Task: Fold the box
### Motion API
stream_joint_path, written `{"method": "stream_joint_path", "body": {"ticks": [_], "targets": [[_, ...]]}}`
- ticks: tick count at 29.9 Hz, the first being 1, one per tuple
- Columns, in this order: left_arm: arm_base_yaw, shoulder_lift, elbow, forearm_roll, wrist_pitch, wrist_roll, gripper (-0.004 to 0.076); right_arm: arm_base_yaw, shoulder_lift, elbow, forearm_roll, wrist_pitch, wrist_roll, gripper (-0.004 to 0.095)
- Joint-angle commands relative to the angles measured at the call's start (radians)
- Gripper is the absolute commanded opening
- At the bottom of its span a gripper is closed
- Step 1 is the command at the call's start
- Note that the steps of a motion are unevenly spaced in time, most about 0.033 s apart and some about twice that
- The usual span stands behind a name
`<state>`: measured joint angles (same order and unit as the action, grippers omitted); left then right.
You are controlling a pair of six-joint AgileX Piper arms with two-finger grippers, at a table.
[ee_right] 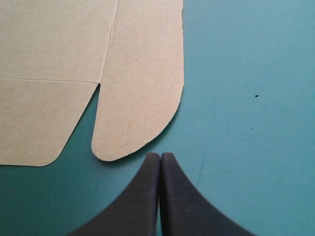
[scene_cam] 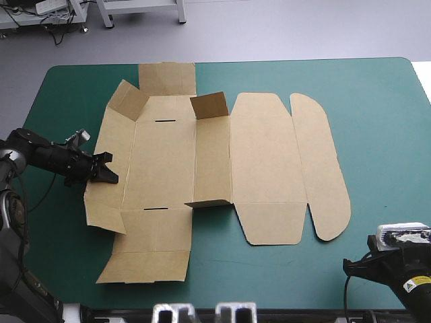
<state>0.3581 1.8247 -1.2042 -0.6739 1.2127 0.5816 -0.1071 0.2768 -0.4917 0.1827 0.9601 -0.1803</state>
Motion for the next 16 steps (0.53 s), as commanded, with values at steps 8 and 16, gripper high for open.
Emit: {"method": "stream_joint_path", "body": {"ticks": [8, 16], "targets": [[-0.244, -0.041, -0.269, 0.289, 0.074, 0.013, -0.0009, 0.002, 0.010, -0.027, 0.010, -0.060, -0.005, -0.0018], [-0.470, -0.036, -0.556, 0.496, -0.038, 0.027, -0.0009, 0.002, 0.010, -0.027, 0.010, -0.060, -0.005, -0.0018]]}}
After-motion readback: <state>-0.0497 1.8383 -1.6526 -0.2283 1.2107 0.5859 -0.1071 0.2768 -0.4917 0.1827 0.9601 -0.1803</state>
